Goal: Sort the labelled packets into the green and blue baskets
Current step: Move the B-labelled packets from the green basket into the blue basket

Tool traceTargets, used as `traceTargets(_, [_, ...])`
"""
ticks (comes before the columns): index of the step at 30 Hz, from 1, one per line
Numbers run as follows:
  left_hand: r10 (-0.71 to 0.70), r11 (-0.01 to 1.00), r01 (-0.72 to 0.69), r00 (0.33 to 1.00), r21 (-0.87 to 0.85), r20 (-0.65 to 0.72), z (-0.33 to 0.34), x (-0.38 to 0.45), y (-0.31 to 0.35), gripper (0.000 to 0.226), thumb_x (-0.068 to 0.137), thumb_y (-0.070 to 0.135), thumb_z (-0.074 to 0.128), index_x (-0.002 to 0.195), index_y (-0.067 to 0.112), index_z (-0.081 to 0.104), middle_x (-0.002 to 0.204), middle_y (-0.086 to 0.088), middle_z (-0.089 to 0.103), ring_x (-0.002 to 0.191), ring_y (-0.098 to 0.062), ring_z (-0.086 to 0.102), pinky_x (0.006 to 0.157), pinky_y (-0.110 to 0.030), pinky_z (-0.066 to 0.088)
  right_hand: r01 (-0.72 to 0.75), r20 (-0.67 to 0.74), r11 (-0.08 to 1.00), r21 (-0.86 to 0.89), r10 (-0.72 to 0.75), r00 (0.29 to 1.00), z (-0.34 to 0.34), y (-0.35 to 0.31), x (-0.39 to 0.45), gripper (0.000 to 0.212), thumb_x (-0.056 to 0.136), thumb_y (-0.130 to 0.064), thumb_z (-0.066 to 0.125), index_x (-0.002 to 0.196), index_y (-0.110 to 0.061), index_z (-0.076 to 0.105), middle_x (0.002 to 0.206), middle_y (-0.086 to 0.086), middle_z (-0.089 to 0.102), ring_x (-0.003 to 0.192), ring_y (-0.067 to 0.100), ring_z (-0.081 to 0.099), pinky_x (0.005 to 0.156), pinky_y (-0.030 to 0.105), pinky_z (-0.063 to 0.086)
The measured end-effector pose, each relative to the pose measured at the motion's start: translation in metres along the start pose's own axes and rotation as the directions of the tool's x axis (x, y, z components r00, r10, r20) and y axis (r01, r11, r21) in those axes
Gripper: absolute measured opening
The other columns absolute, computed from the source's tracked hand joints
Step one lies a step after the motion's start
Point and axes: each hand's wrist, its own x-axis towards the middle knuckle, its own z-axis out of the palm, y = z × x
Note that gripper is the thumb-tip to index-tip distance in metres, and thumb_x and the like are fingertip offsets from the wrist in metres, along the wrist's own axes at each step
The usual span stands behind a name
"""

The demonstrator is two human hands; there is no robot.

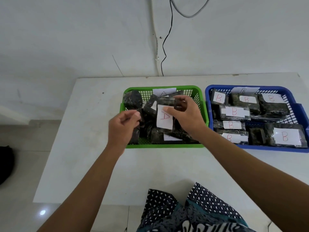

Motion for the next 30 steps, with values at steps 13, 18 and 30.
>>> traceTargets(13, [0.015,0.861,0.056,0.991,0.506,-0.134,-0.030,0.023,-0.041,0.032,0.101,0.024,0.052,0.129,0.018,0.066,0.114,-0.004,0.074,0.101,-0.020,0.068,0.083,-0.034,0.051,0.546,0.559,0.310,-0.778,-0.055,0.827,0.056,0.020,-0.008,0.048,0.095,-0.036,0.049,0.142,-0.023,0.054,0.142,-0.004,0.057,0.133,0.019,0.047,0.108,0.041,0.032])
traceTargets(18, [-0.020,0.901,0.073,0.992,0.427,-0.128,-0.043,0.032,-0.052,0.032,0.098,0.024,0.056,0.126,0.028,0.070,0.096,0.009,0.077,0.080,-0.001,0.069,0.064,-0.013,0.050,0.368,0.274,0.548,-0.751,-0.249,0.929,0.099,0.004,-0.013,0.044,0.089,-0.056,0.055,0.116,-0.023,0.066,0.103,-0.001,0.071,0.094,0.026,0.067,0.083,0.040,0.054])
traceTargets(30, [-0.109,0.958,0.135,0.988,0.255,-0.114,-0.051,0.041,-0.063,0.032,0.094,0.026,0.067,0.125,0.026,0.069,0.113,0.010,0.074,0.088,0.011,0.067,0.082,-0.021,0.056,-0.035,0.279,0.891,-0.453,0.179,0.943,0.097,0.012,0.016,0.024,0.086,-0.030,0.071,0.109,-0.025,0.074,0.094,-0.012,0.072,0.088,0.011,0.069,0.071,0.023,0.055])
